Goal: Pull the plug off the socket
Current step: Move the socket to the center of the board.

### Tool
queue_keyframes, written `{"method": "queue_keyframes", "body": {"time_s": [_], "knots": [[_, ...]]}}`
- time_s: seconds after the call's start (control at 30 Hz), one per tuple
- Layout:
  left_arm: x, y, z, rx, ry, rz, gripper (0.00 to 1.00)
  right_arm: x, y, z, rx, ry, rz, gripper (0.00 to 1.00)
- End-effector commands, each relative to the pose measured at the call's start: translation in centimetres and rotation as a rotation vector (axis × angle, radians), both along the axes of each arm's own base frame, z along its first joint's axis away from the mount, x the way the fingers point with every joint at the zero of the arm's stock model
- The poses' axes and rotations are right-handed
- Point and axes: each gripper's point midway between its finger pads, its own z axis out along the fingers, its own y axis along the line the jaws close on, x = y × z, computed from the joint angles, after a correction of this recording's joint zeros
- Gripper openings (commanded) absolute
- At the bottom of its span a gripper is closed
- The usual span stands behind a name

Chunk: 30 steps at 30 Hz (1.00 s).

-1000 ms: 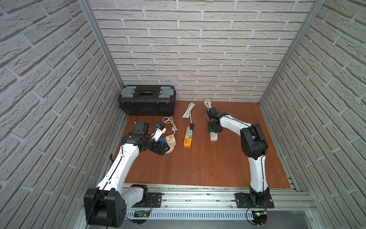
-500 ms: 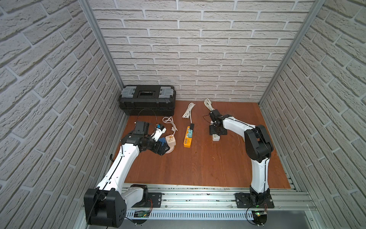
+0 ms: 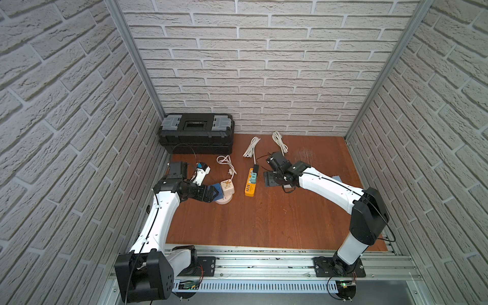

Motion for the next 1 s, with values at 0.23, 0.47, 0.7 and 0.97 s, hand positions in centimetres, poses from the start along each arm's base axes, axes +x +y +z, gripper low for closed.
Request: {"method": "queue_keyframes", "body": {"time_s": [0.23, 0.47, 0.7, 0.97], "knots": [[0.3, -0.2, 0.6, -0.029, -0.025, -0.003, 0.98, -0.7, 7.5, -3.5, 0.037, 0.002, 0.028, 0.84], [0.0, -0.4, 0.6, -0.041, -0.023, -0.015, 0.98, 0.7, 8.7, -6.5, 0.007, 0.004, -0.015, 0.83], [0.1, -0.5, 0.8, -0.046, -0.029, -0.019, 0.98, 2.3, 9.8, -8.0, -0.009, 0.001, -0.029, 0.81], [0.0, -0.6, 0.9, -0.047, -0.035, -0.021, 0.98, 3.2, 8.7, -9.2, -0.025, -0.004, -0.076, 0.74]]}}
